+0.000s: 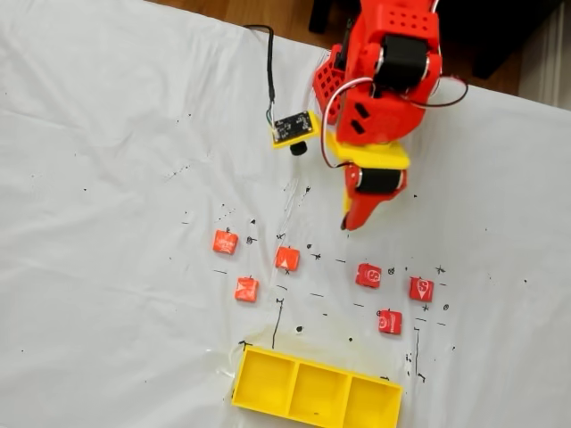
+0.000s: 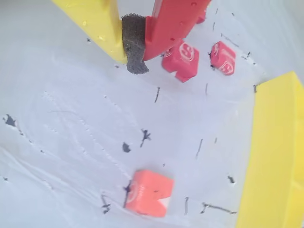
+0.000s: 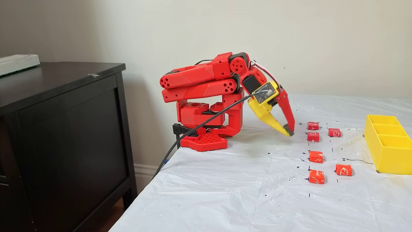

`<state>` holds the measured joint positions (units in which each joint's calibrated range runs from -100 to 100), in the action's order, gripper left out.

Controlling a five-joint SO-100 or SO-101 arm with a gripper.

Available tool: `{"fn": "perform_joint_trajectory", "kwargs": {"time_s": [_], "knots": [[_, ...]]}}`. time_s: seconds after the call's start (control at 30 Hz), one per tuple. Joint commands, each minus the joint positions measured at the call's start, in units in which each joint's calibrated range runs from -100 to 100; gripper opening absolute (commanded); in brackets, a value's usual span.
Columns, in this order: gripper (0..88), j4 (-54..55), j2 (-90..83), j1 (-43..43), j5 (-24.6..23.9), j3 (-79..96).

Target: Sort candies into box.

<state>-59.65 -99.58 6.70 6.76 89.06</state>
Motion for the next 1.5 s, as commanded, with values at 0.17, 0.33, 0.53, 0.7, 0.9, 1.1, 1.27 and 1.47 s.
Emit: {"fn": "perform_joint_trajectory", "kwargs": {"time_s": [0.17,0.33,0.53,0.7,0.9,1.1,1.27,1.47], "knots": [[0.1,-9.6,9.5,9.6,-3.4,-30.4],[0.0,-18.8,28.1,15.5,-6.4,-51.1],[0.0,-24.2,40.4,19.1,-8.9,-63.3],[0.0,-23.4,42.2,21.6,-10.2,-61.2],[6.6,-21.1,46.1,24.5,-12.2,-60.0],[0.1,-23.9,66.3,23.1,-13.4,-73.7],[0.1,-24.0,74.8,22.1,-13.3,-79.7],[0.1,-21.5,80.7,22.9,-11.7,-79.7]]}}
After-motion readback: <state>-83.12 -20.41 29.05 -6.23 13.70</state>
